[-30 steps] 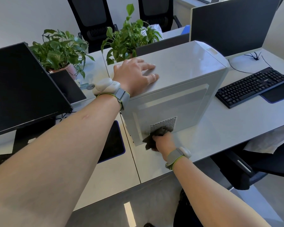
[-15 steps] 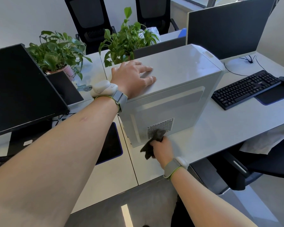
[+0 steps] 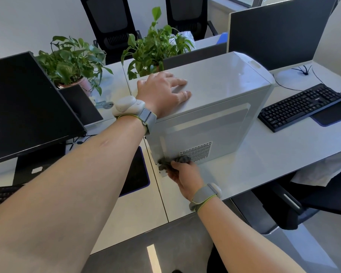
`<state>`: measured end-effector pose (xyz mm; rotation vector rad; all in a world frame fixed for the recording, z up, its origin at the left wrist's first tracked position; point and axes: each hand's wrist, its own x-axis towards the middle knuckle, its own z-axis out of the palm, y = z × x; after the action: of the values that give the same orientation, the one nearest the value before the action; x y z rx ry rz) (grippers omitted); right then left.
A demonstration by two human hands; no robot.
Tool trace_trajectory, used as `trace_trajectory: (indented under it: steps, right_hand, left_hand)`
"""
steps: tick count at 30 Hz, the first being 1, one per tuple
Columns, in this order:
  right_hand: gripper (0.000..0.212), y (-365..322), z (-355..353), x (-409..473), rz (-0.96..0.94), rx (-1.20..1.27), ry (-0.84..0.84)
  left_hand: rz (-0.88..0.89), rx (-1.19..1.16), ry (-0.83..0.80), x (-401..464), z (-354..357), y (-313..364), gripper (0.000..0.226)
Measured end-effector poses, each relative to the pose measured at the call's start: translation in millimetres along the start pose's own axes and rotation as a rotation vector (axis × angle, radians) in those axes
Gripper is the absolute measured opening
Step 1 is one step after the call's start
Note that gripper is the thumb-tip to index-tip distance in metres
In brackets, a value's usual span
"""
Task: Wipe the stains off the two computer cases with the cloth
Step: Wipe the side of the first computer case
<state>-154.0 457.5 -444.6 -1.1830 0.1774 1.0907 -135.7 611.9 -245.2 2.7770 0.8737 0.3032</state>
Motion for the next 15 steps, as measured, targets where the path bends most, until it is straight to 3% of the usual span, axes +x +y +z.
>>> trace_trajectory:
  steps: [5, 8, 11, 15]
  right_hand:
    - [0.031, -39, 15, -43, -0.358, 0.157, -0.050]
    - [0.036, -74, 7, -55, -0.548, 0.215, 0.006]
    - [0.031, -95, -9, -53, -0.686, 0.043, 0.135]
    - [0.040, -73, -16, -36, -0.755, -0.318, 0.202]
  left_hand:
    - [-0.009, -0.007, -0.004, 0, -1, 0, 0.053]
    - [-0.008, -0.004, -0.005, -1, -1, 1, 0.053]
    - [-0.004, -0.005, -0.008, 0, -2, 1, 0.053]
    - [-0.001, 0.002, -0.008, -1, -2, 2, 0.054]
